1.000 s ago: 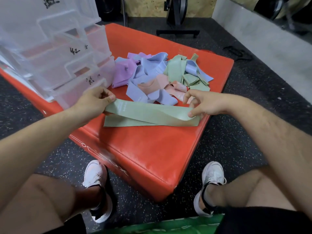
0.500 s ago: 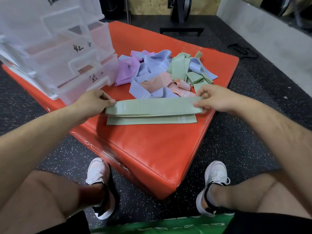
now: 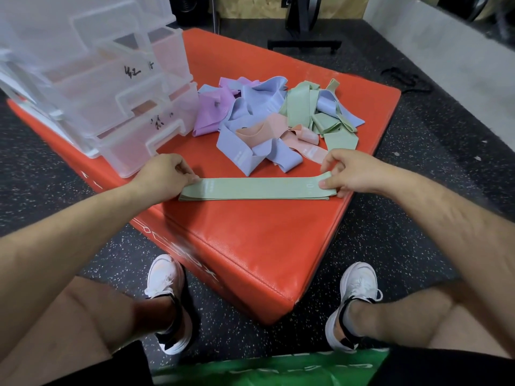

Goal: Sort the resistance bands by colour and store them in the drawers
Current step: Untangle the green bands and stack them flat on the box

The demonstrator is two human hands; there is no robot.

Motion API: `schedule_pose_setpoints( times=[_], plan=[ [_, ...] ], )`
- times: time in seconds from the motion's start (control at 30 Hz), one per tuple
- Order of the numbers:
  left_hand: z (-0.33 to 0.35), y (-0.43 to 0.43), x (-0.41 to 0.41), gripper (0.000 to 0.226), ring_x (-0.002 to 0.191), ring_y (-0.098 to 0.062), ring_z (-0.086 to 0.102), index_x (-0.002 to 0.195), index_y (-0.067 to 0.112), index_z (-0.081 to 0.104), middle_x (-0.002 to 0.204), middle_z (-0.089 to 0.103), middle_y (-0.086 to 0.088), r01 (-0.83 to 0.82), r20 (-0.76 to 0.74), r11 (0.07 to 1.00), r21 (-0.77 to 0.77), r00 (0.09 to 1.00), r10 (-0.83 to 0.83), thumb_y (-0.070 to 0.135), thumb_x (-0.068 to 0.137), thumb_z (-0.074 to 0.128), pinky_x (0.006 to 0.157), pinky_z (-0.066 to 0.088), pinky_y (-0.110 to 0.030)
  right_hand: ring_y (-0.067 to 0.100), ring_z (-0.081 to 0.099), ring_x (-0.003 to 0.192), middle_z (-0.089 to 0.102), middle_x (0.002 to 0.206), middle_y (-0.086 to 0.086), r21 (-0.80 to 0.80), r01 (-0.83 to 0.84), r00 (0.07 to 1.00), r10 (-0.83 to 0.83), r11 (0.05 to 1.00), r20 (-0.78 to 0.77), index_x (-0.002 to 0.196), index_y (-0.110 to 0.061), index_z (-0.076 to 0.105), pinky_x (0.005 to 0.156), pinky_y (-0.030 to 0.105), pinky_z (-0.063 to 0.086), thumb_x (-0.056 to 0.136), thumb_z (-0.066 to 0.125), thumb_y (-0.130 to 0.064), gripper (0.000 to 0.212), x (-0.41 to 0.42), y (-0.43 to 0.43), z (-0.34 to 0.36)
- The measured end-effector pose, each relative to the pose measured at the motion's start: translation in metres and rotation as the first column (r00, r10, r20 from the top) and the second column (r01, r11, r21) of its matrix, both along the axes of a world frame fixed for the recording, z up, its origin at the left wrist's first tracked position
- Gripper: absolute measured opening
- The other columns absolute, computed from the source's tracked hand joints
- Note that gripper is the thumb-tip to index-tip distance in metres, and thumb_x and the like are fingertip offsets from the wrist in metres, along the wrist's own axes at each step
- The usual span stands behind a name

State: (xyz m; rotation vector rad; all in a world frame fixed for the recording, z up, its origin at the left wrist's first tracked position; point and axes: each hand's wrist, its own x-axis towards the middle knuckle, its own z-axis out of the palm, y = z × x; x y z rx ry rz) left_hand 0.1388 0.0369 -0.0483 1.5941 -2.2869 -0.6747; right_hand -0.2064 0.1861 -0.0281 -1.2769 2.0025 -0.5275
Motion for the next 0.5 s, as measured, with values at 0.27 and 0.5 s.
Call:
schedule_pose_setpoints(
  times=[0.27,0.5],
  plan=[
    [-0.009,0.0,0.003,0.017,0.078,-0.019,0.053,0.091,0.015,0.065,0.082,0.059,-0.003,0.05,0.023,0.992,-0.114,0.999,-0.048,0.023,0.082,0.077,0.058,0.03,-0.026,0.026,0.065,0.066,0.064,0.075,0.005,0.016,-0.062,0.99,0.063,0.998,-0.129,0.096,-0.016,0.063,0.07,0.045,0.059,0.079,0.085,-0.019,0.028,0.001,-0.005,-0.004],
    [-0.008,-0.008,0.012,0.014,0.09,-0.024,0.058,0.08,0.023,0.062,0.092,0.062,-0.006,0.177,0.134,0.98,-0.096,0.977,-0.163,0.017,0.082,0.074,0.073,0.038,-0.027,0.016,0.058,0.07,0.065,0.08,-0.002,0.019,-0.186,0.935,0.183,0.982,-0.303,0.081,-0.026,0.071,0.067,0.033,0.047,0.079,0.083,-0.028,0.012,0.001,-0.003,-0.003]
  ],
)
